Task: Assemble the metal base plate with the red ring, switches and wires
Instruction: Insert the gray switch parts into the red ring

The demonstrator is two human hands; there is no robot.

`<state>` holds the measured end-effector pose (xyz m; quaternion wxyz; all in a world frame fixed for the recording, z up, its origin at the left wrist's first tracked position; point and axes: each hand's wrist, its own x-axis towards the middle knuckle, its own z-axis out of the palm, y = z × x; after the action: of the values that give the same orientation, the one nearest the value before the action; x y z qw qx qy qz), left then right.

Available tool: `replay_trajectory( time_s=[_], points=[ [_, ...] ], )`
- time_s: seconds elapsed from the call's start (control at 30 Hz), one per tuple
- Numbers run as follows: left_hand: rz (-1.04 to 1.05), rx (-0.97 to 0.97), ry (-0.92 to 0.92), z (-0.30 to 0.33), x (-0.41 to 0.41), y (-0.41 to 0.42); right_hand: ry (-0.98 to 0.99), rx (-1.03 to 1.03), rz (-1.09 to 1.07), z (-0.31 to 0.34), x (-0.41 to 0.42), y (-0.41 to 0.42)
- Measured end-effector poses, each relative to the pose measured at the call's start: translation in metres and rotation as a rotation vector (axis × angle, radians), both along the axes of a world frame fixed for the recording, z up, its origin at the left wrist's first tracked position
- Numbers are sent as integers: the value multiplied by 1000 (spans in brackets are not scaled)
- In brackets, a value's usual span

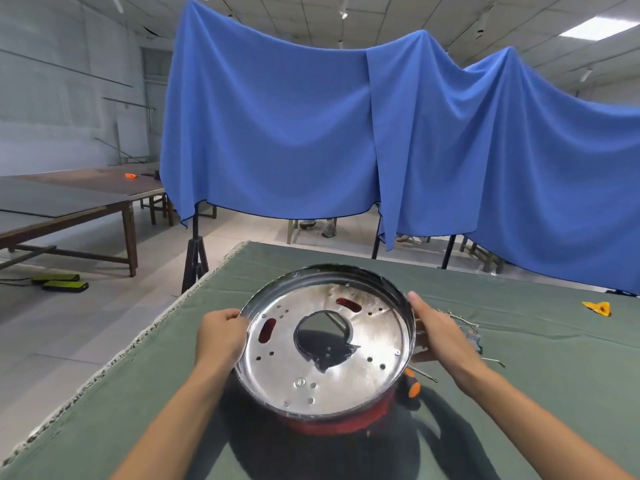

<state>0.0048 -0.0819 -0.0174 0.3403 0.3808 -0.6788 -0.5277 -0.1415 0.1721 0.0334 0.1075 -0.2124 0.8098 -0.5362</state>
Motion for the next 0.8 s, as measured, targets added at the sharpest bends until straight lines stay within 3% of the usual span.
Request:
replay_trajectory(
  time_s=[0.17,0.23,0.4,0.47,0.53,0.6,0.7,0.8],
  points=[
    [5,159,229,7,3,11,-310,-100,218,27,17,-1],
    [-48,213,298,12,3,18,-296,-137,262,38,23,-4],
    [-136,101,183,14,-4,37,-97,-434,157,58,38,-27],
    [-109,-14,132,16,-6,42,44,-451,138,62,45,-36],
    [-89,-55,203,20,-6,45,202,-422,119,61,54,-45],
    [-118,79,347,26,-3,46,342,-345,138,57,59,-51],
    [-265,437,500,34,4,42,467,-275,190,50,63,-58],
    [-326,562,613,36,12,32,614,-169,284,45,66,-62]
  ],
)
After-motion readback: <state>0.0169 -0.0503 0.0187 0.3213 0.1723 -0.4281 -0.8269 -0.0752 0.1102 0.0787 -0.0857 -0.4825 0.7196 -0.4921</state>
